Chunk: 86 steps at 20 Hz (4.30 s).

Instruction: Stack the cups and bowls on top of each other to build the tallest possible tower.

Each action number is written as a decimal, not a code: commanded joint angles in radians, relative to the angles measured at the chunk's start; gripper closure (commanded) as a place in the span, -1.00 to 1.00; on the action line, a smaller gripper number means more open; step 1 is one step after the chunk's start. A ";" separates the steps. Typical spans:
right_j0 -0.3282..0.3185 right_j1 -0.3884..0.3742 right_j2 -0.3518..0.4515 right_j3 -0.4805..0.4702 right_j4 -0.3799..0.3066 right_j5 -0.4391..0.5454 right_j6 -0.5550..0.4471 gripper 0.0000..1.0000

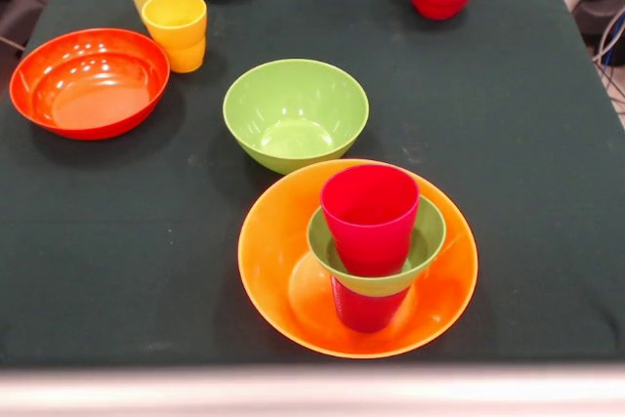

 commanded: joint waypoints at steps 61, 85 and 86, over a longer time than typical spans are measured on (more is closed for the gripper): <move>-0.090 0.040 0.141 -0.090 0.052 -0.039 0.082 1.00; -0.216 -0.377 0.232 -0.354 -0.033 0.570 -0.197 1.00; -0.217 -0.379 0.231 -0.366 -0.053 0.549 -0.191 1.00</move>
